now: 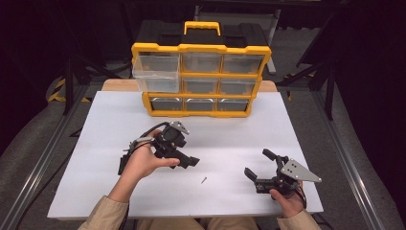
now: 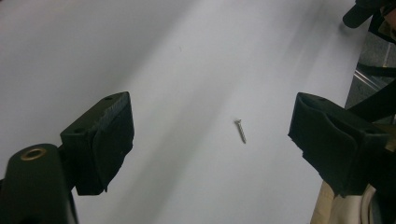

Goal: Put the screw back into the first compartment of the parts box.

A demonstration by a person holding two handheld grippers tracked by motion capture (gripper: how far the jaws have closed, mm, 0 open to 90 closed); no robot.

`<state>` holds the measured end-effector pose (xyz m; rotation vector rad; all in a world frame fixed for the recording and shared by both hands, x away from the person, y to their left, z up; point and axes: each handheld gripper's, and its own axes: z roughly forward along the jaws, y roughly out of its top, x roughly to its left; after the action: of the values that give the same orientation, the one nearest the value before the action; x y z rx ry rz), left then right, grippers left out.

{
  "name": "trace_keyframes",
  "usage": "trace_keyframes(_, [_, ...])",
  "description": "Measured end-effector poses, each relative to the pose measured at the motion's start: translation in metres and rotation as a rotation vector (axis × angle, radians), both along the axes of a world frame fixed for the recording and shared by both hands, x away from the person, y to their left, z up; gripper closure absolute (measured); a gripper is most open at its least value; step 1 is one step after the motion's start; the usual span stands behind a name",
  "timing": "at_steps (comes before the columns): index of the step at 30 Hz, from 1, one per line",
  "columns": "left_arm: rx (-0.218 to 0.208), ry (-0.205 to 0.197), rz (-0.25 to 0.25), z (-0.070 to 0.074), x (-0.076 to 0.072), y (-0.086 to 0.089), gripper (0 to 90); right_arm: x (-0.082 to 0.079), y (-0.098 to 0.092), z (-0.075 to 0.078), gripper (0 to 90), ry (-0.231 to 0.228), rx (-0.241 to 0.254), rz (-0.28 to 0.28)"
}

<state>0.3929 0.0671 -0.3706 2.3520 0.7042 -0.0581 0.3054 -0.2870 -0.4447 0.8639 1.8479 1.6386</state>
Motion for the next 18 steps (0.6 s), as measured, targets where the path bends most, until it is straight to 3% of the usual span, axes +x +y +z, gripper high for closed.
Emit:
trace_keyframes(9, [-0.007, 0.005, 0.018, -0.025, -0.009, -0.008, 15.1, 0.000, 0.000, 0.000, 3.3, 0.000, -0.001, 0.001])
trace_keyframes(18, [-0.048, 0.004, 0.030, -0.041, -0.018, -0.013, 16.4, 0.000, 0.000, 0.000, 3.3, -0.003, -0.003, 0.002])
